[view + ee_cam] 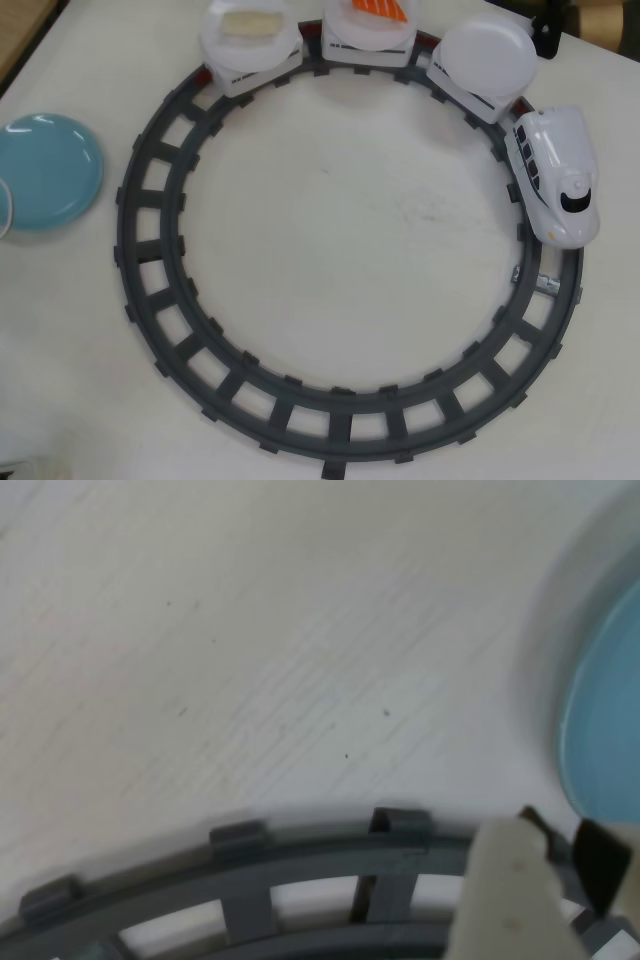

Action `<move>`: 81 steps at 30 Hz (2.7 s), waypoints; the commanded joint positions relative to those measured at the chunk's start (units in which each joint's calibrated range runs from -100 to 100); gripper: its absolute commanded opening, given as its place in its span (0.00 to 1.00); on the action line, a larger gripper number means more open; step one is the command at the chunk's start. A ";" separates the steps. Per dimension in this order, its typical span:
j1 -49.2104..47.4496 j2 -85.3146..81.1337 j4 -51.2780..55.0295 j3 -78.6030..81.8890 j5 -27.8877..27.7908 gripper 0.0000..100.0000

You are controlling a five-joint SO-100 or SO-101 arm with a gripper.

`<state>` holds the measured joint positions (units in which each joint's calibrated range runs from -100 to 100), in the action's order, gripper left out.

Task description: Pick up the sushi from the Shinkansen and put it on the blue dish

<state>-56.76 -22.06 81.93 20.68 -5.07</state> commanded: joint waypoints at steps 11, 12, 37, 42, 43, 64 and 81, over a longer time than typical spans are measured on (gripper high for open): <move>11.69 -2.45 -7.58 16.20 1.30 0.05; 11.69 -2.45 -7.58 16.20 1.30 0.05; 13.19 -23.69 -1.89 15.21 1.36 0.05; 21.55 -34.89 -4.35 20.44 -0.42 0.05; 22.96 -37.21 -5.88 21.97 -0.84 0.05; 30.09 -45.18 -20.91 28.83 1.51 0.20; 30.88 -29.91 -14.80 11.60 2.61 0.20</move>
<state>-26.52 -52.17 66.89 35.96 -2.90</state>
